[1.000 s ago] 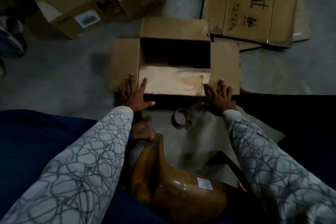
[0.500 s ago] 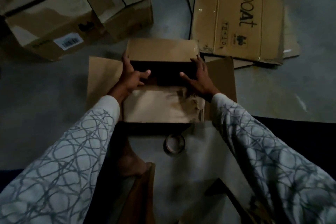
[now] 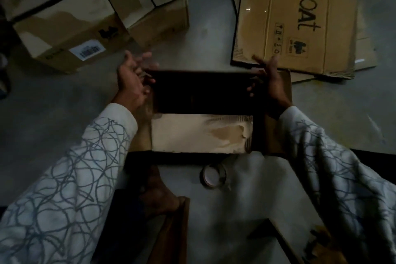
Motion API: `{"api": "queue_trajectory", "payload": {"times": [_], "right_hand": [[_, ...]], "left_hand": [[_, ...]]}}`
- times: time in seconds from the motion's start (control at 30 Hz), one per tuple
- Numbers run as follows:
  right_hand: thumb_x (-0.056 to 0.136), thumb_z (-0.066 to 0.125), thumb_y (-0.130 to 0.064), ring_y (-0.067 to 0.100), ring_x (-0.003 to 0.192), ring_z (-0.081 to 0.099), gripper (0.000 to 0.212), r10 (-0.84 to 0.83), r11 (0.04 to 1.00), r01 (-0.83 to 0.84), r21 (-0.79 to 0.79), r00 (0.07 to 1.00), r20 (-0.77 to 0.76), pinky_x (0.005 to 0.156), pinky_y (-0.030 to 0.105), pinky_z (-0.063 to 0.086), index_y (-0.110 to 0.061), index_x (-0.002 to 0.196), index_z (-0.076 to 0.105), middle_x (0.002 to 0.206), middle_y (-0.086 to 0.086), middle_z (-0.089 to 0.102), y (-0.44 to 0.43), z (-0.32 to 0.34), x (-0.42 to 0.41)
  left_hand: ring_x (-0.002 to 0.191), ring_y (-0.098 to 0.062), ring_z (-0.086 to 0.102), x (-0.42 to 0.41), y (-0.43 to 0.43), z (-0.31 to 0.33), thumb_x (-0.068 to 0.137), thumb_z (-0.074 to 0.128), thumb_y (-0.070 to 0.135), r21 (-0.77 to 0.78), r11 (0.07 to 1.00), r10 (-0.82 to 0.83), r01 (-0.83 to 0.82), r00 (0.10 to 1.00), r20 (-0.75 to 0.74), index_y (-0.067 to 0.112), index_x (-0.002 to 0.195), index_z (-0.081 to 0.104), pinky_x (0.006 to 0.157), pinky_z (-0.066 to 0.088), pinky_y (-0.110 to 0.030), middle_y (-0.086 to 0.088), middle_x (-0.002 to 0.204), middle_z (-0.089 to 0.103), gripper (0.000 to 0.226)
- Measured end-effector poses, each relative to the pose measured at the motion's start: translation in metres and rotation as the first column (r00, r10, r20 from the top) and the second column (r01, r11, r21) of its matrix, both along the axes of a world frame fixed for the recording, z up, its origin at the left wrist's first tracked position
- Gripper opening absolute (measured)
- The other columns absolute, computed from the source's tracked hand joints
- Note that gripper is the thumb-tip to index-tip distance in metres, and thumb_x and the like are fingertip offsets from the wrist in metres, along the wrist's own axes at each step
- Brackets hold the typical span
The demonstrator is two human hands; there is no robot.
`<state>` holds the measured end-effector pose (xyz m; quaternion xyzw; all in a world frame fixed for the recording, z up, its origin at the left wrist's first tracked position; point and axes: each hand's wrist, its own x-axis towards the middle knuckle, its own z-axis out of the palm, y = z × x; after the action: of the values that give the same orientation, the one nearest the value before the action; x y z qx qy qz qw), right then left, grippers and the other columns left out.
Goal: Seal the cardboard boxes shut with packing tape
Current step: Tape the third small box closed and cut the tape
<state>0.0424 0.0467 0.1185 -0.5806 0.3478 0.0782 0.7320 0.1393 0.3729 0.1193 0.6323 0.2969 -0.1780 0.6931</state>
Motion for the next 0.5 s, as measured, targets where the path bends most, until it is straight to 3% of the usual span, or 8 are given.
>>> {"api": "queue_trajectory", "payload": {"times": [0.07,0.1,0.13,0.2,0.23,0.3,0.4,0.5], "right_hand": [[0.098,0.027,-0.069,0.017,0.079,0.063,0.067,0.170,0.977,-0.176,-0.122,0.984,-0.058,0.062,0.026,0.043,-0.020,0.123,0.067,0.094,0.000,0.070,0.000,0.014,-0.017],[0.100,0.031,-0.063,0.018,0.084,0.064,0.059,0.305,0.905,-0.336,-0.261,0.940,-0.152,0.066,0.022,0.045,-0.020,0.115,0.069,0.091,0.000,0.070,0.000,0.016,-0.025],[0.103,0.035,-0.057,0.020,0.089,0.064,0.048,0.424,0.785,-0.497,-0.370,0.866,-0.264,0.070,0.020,0.045,-0.022,0.111,0.068,0.091,0.000,0.068,0.004,0.018,-0.035],[0.101,0.044,-0.053,0.029,0.106,0.064,0.044,0.613,0.476,-0.773,-0.419,0.633,-0.473,0.086,0.028,0.047,-0.022,0.124,0.065,0.110,0.002,0.066,0.010,0.012,-0.052],[0.100,0.050,-0.051,0.032,0.116,0.061,0.044,0.663,0.375,-0.840,-0.392,0.538,-0.520,0.096,0.036,0.048,-0.022,0.131,0.060,0.127,0.006,0.063,0.015,0.011,-0.061],[0.099,0.059,-0.040,0.032,0.131,0.050,0.053,0.688,0.259,-0.854,-0.451,0.491,-0.535,0.109,0.042,0.042,-0.021,0.146,0.047,0.152,0.010,0.043,0.025,0.015,-0.079],[0.094,0.066,-0.033,0.033,0.139,0.041,0.058,0.575,0.327,-0.644,-0.692,0.716,-0.396,0.111,0.047,0.040,-0.021,0.147,0.046,0.159,0.007,0.031,0.040,0.026,-0.110],[0.090,0.068,-0.036,0.036,0.140,0.034,0.061,0.407,0.295,-0.470,-0.832,0.849,-0.336,0.108,0.053,0.040,-0.023,0.146,0.047,0.159,0.007,0.030,0.051,0.041,-0.138]], "left_hand": [[0.063,-0.015,0.065,-0.022,0.007,0.003,0.100,0.055,0.042,0.198,0.957,-0.227,0.214,0.973,0.046,0.016,0.100,0.075,0.045,0.049,-0.025,-0.003,0.093,0.076,0.033],[0.077,-0.017,0.070,-0.035,0.010,0.003,0.096,0.065,0.035,0.336,0.875,-0.373,0.349,0.928,0.009,0.019,0.100,0.076,0.061,0.058,-0.030,-0.002,0.099,0.076,0.020],[0.094,-0.021,0.071,-0.049,0.015,-0.001,0.093,0.068,0.034,0.463,0.720,-0.548,0.516,0.833,-0.077,0.025,0.104,0.076,0.078,0.060,-0.036,-0.001,0.107,0.075,0.016],[0.118,-0.025,0.063,-0.081,0.018,-0.002,0.095,0.063,0.040,0.604,0.280,-0.805,0.746,0.526,-0.276,0.031,0.122,0.069,0.098,0.051,-0.036,-0.001,0.128,0.068,0.029],[0.124,-0.026,0.059,-0.094,0.016,0.000,0.097,0.060,0.038,0.643,0.190,-0.836,0.742,0.466,-0.291,0.030,0.128,0.065,0.101,0.047,-0.034,-0.002,0.134,0.064,0.033],[0.121,-0.026,0.059,-0.112,0.012,0.008,0.096,0.059,0.026,0.741,0.257,-0.829,0.621,0.535,-0.161,0.027,0.130,0.065,0.098,0.046,-0.032,-0.003,0.133,0.062,0.034],[0.110,-0.028,0.061,-0.127,0.007,0.028,0.089,0.059,0.011,0.827,0.423,-0.711,0.371,0.701,0.049,0.023,0.126,0.067,0.091,0.047,-0.031,-0.005,0.128,0.061,0.040],[0.120,-0.035,0.053,-0.154,0.015,0.040,0.080,0.062,0.009,0.879,0.421,-0.620,0.223,0.779,0.099,0.018,0.128,0.065,0.102,0.042,-0.041,-0.010,0.132,0.059,0.049]]}}
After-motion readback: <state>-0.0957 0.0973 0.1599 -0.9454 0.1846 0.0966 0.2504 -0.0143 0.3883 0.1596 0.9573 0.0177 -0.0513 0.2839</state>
